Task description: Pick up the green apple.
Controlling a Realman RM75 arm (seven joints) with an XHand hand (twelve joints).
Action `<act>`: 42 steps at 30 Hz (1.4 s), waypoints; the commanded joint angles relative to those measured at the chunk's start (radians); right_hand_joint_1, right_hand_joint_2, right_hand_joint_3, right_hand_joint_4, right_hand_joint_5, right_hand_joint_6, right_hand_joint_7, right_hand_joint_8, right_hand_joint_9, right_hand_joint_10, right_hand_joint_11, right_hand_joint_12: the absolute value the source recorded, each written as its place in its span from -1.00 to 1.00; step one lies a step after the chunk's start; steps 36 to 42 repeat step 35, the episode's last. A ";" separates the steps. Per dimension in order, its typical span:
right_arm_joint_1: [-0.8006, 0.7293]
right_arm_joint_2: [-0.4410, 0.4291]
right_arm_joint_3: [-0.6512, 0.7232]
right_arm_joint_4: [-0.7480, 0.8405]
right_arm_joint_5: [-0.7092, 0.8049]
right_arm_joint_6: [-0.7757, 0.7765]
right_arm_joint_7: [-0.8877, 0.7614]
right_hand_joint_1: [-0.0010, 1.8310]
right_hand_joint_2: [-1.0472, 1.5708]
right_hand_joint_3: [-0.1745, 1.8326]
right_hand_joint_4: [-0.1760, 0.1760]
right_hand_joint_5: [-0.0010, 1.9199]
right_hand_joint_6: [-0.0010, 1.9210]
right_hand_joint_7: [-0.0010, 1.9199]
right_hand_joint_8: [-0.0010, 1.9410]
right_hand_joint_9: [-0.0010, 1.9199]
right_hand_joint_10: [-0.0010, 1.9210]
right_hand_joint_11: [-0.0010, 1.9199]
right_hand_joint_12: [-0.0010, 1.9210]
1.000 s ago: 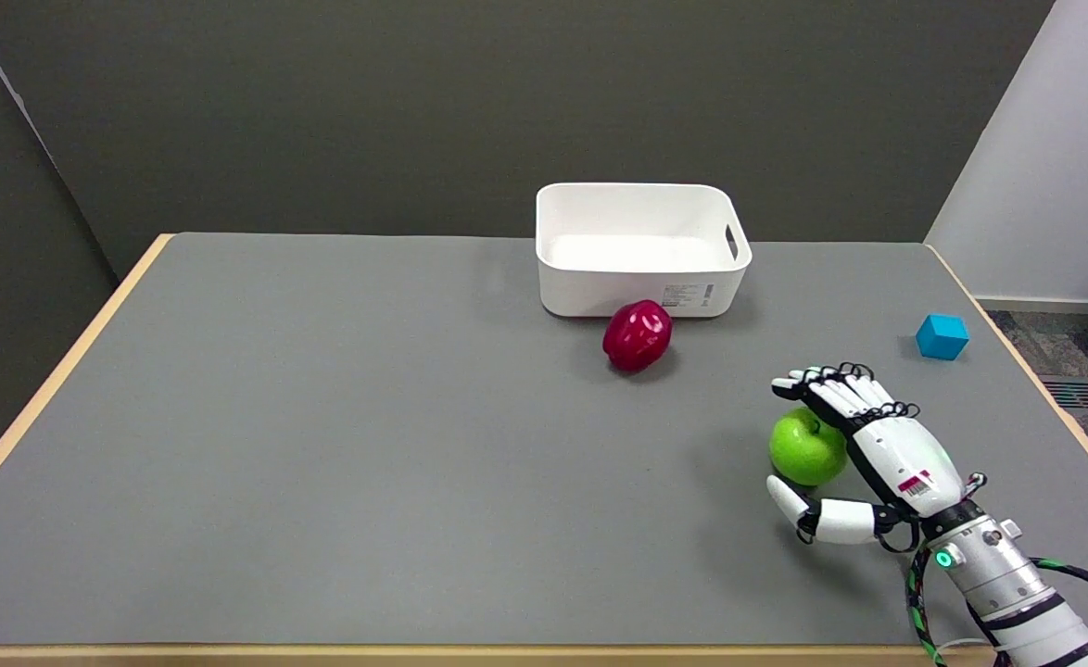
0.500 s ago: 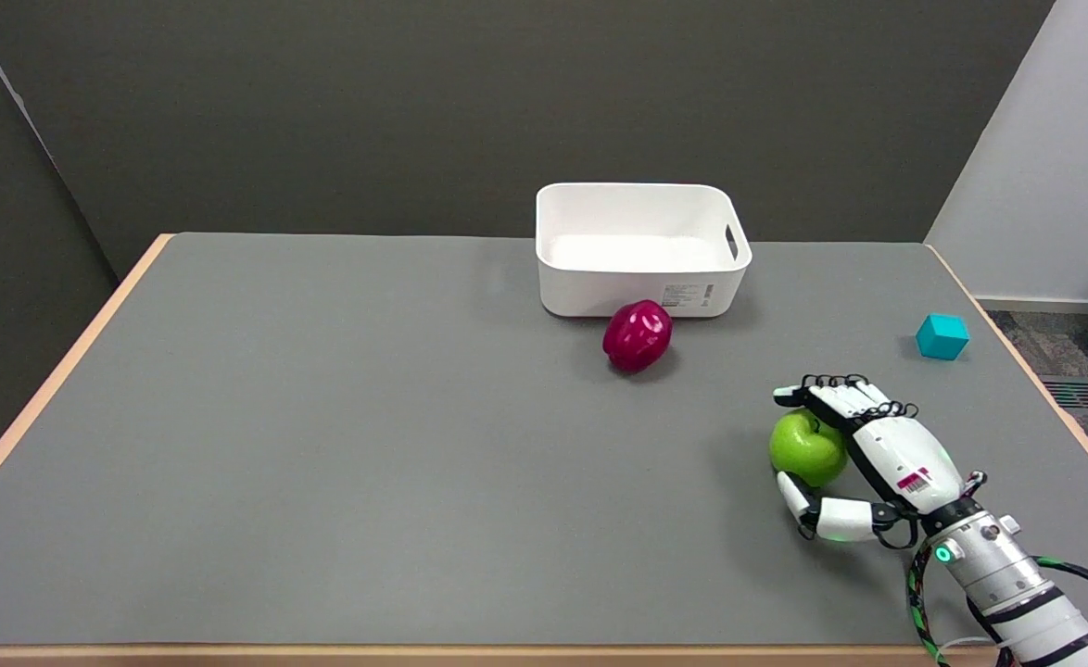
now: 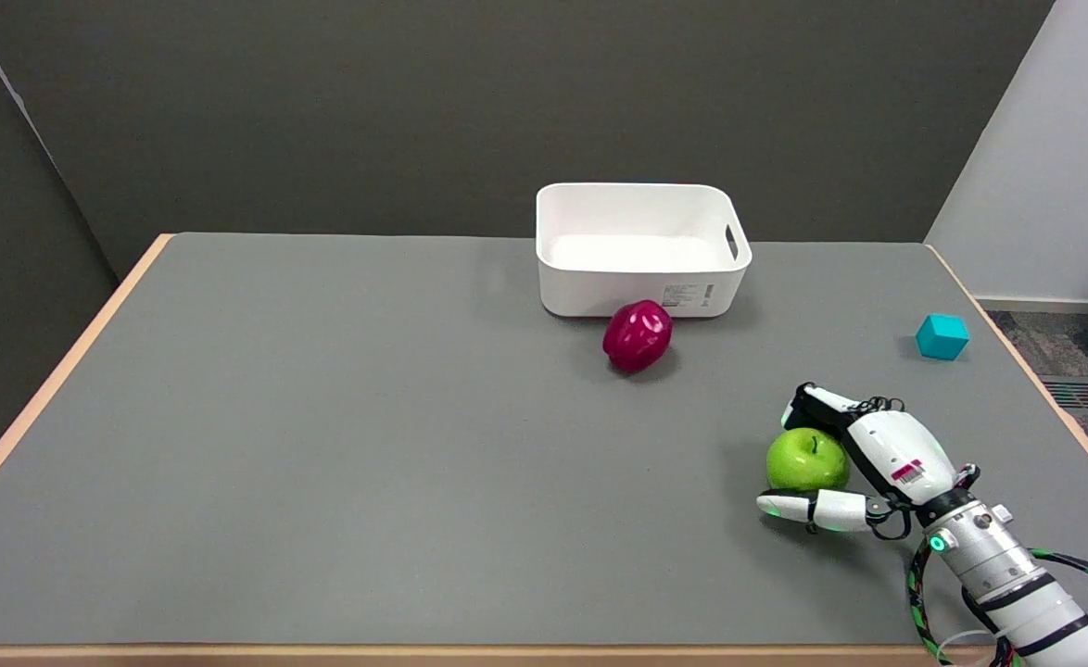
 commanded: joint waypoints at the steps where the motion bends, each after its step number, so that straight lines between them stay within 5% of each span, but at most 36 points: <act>1: 0.059 0.008 -0.002 -0.011 -0.021 -0.040 0.024 0.27 0.70 -0.55 -1.00 -0.37 0.62 -0.31 0.63 -0.13 0.84 -0.28 1.00; 11: 0.149 0.026 0.171 0.142 -0.137 0.008 0.031 0.24 0.72 -0.50 -1.00 -0.43 0.72 -0.37 0.74 -0.17 1.00 -0.35 1.00; 20: 0.343 0.028 0.310 0.318 -0.223 -0.122 0.007 0.22 0.72 -0.46 -1.00 -0.46 0.77 -0.41 0.81 -0.17 1.00 -0.40 1.00; 24: 0.477 -0.005 0.293 0.278 -0.239 -0.235 -0.001 0.22 0.72 -0.46 -1.00 -0.47 0.78 -0.41 0.82 -0.17 1.00 -0.41 1.00; 35: 0.984 -0.145 0.025 -0.216 -0.156 -0.308 0.007 0.21 0.73 -0.47 -1.00 -0.48 0.79 -0.42 0.82 -0.18 1.00 -0.45 1.00; 42: 0.984 -0.145 0.025 -0.216 -0.156 -0.308 0.007 0.21 0.73 -0.47 -1.00 -0.48 0.79 -0.42 0.82 -0.18 1.00 -0.45 1.00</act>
